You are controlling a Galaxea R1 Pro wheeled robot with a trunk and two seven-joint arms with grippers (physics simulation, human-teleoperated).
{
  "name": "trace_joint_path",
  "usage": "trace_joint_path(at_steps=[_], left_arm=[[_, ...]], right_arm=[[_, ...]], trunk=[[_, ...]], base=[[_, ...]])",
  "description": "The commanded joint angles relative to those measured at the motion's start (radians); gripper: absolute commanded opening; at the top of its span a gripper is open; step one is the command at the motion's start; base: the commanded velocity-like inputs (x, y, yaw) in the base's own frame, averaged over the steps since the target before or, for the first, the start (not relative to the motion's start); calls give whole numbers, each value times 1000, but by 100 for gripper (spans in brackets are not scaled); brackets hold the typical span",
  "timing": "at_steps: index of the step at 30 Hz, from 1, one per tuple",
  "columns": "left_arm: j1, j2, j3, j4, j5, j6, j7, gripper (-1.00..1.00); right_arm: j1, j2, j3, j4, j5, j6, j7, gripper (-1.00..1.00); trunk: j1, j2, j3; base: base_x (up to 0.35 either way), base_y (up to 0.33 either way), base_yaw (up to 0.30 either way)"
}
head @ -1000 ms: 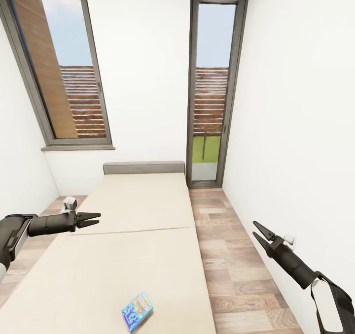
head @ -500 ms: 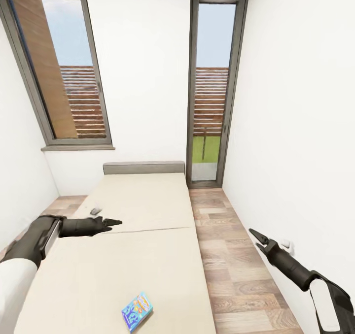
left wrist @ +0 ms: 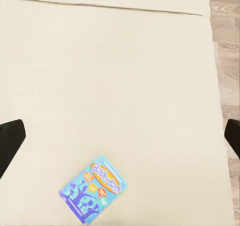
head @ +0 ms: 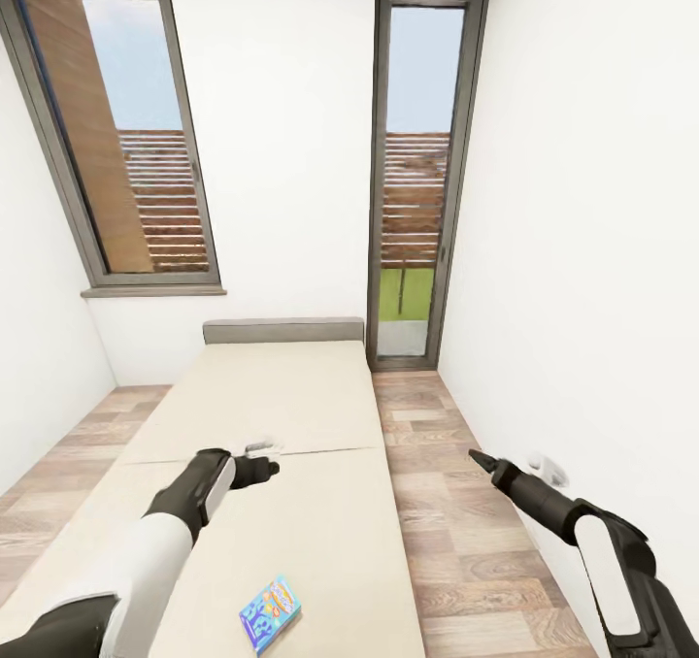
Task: Put all the toys in the child's room - the three board games (two on the bed and one on the table), the two jigsaw puzzles on the table, and the tennis ball on the table - inside the toy box on the table in the child's room.
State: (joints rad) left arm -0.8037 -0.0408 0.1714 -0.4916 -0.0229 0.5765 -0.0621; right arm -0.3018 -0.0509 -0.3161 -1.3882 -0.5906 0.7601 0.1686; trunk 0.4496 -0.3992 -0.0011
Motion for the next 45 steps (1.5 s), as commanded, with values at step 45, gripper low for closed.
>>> trace_joint_path(at_steps=[45], left_arm=[[-7,-63,-7,45,2,-100,85,100]], right_arm=[[-25,46,339,-102,-17,84,-814,100]], trunk=[[0,-1,-40]], base=[[0,0,-25]])
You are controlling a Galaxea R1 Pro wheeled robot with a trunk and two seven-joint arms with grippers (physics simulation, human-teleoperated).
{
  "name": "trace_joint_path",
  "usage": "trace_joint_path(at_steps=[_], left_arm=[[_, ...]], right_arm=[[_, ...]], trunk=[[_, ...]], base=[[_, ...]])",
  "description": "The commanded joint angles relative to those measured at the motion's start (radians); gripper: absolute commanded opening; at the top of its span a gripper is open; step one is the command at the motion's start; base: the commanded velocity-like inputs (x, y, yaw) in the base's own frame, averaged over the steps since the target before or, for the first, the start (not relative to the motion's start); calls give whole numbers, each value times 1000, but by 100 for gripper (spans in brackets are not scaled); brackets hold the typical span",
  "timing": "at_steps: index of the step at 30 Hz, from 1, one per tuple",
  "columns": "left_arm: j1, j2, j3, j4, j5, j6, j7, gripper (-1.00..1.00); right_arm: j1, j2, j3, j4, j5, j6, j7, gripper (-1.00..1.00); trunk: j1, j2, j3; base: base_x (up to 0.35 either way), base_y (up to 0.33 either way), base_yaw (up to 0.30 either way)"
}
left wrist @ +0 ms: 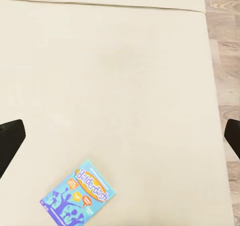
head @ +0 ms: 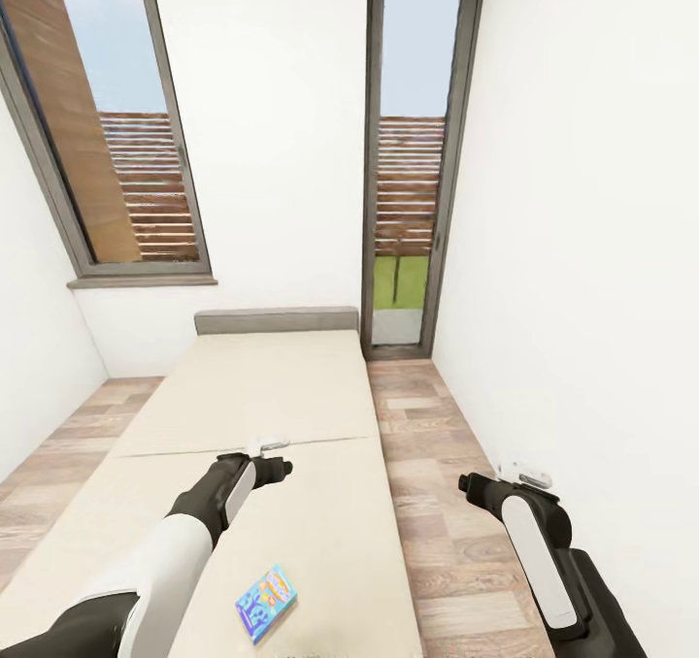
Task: Put all the toys in the child's room - the three board games (two on the bed and one on the table), the two jigsaw puzzles on the table, and the tennis ball on the table - inside the toy box on the table in the child's room.
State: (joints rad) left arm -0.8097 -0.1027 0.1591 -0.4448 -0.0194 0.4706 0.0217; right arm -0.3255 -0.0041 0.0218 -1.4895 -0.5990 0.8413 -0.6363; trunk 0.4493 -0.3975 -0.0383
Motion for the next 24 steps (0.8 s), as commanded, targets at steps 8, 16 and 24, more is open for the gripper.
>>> trace_joint_path(at_steps=[8,16,24], left_arm=[[-1,0,4,-2,-2,-5,1,100],[-1,3,2,-2,-2,-13,1,100],[-1,5,2,-2,-2,-16,1,100]], right_arm=[[-1,0,1,2,-8,2,-9,100],[-2,0,1,4,-8,2,-8,100],[-3,0,1,4,-7,2,-8,100]], trunk=[[1,-3,-15],[1,-3,-28],[1,-3,-41]], base=[[0,0,-69],[0,0,-69],[0,0,-69]])
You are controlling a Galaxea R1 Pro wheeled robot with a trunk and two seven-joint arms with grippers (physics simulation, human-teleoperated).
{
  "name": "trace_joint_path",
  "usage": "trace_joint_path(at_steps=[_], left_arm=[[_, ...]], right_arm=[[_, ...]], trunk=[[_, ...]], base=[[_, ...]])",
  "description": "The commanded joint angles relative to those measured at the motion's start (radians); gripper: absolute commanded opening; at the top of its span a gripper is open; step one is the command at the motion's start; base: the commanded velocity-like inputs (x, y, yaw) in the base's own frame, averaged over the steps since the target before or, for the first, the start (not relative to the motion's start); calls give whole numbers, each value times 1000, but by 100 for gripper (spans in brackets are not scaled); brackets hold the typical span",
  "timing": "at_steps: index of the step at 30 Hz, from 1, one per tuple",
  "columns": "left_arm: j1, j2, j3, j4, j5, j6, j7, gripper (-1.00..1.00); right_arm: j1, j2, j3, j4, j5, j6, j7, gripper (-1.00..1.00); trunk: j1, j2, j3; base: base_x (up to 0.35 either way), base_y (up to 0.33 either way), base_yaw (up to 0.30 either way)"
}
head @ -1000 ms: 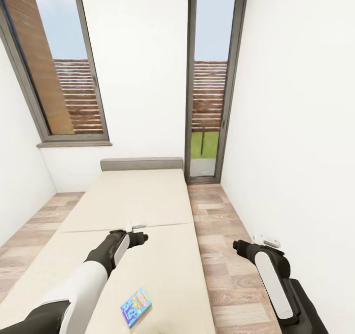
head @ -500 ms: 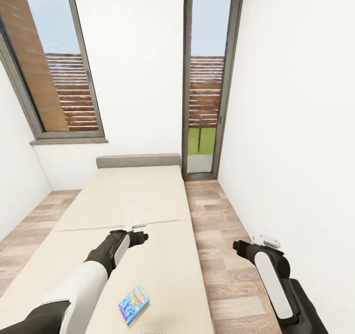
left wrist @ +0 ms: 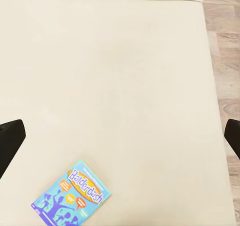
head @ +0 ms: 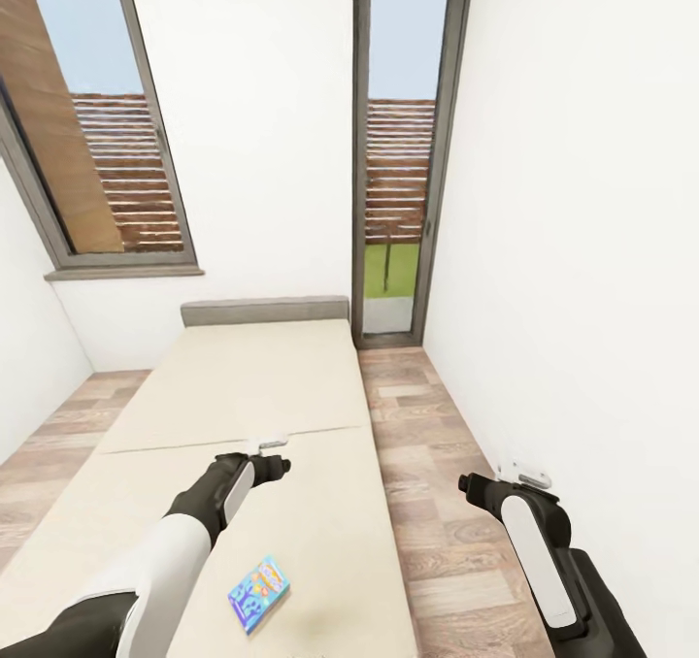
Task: Put all the toys in the child's room - the three board games (two on the bed and one on the table), the two jigsaw puzzles on the table, and the tennis ball on the table - inside the toy box on the table in the child's room.
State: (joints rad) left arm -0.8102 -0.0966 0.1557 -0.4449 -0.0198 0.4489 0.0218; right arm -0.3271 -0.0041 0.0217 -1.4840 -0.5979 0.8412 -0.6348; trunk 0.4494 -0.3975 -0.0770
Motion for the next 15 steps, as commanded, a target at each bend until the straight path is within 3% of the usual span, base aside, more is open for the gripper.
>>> trace_joint_path(at_steps=[1,15], left_arm=[[-1,-1,5,-2,-2,6,1,100],[0,1,7,-3,-1,5,0,100]], right_arm=[[-1,0,1,-1,-8,2,-9,100],[0,1,3,-5,-8,1,-9,100]], trunk=[[1,-2,-4],[1,-2,-21]], base=[[0,0,-69],[0,0,-42]])
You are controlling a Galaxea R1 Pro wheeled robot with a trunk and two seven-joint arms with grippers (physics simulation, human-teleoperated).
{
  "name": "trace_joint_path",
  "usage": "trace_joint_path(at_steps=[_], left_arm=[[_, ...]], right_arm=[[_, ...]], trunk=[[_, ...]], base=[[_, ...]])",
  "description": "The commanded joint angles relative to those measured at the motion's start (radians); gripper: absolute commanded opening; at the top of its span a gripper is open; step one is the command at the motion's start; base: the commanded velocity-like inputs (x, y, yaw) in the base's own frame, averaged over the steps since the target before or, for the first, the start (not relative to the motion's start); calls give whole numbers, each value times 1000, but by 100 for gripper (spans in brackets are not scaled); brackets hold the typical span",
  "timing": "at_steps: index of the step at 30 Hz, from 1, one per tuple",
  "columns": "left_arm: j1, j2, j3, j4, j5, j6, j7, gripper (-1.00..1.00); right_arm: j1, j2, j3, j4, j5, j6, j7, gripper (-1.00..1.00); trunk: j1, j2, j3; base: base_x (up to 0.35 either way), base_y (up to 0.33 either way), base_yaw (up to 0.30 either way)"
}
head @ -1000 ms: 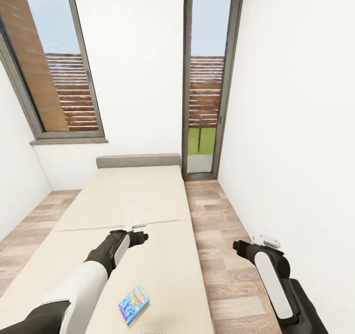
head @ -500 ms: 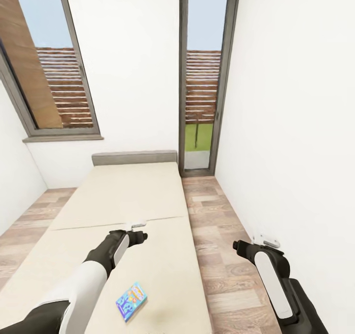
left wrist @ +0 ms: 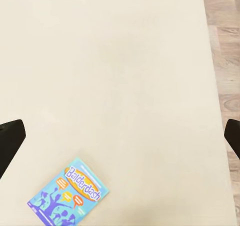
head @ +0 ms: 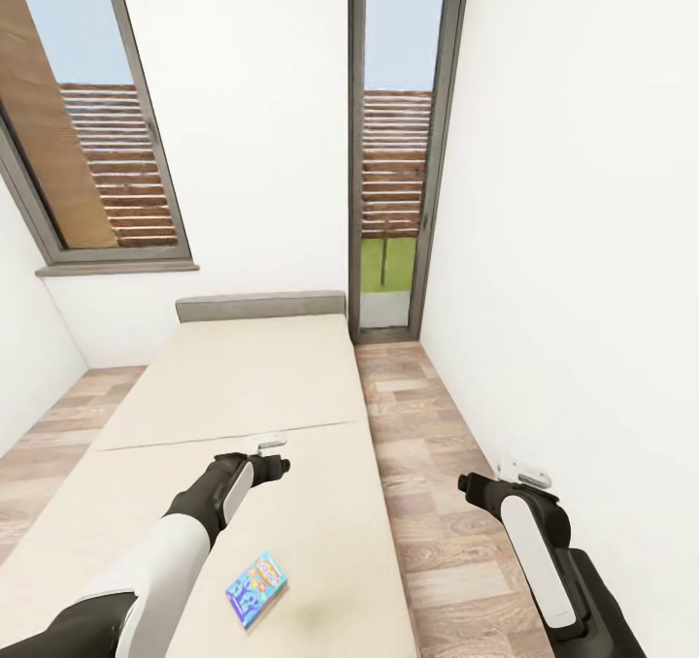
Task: Put all the toys in the child's room - the three board games (two on the bed and one on the table), the two jigsaw puzzles on the table, and the tennis ball on the table - inside the toy box on the table in the child's room.
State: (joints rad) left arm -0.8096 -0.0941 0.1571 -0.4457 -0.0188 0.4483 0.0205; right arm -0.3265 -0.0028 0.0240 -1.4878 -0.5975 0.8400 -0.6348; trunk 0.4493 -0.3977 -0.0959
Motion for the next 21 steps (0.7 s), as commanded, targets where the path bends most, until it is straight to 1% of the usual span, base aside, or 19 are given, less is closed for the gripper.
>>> trace_joint_path(at_steps=[1,5,13,21], left_arm=[[-1,-1,5,-2,-2,6,1,100],[-1,-1,5,-2,-2,6,1,100],[-1,-1,5,-2,-2,5,2,100],[0,-1,4,-2,-3,3,2,100]], right_arm=[[-1,0,1,-1,-8,2,-9,100],[-1,0,2,-2,-8,2,-9,100],[0,0,1,-2,-8,2,-9,100],[-1,0,2,1,-8,2,-8,100]], trunk=[[1,-2,-2],[1,-2,-5],[1,-2,-13],[1,-2,-19]], base=[[0,0,3],[0,0,78],[0,0,147],[0,0,27]])
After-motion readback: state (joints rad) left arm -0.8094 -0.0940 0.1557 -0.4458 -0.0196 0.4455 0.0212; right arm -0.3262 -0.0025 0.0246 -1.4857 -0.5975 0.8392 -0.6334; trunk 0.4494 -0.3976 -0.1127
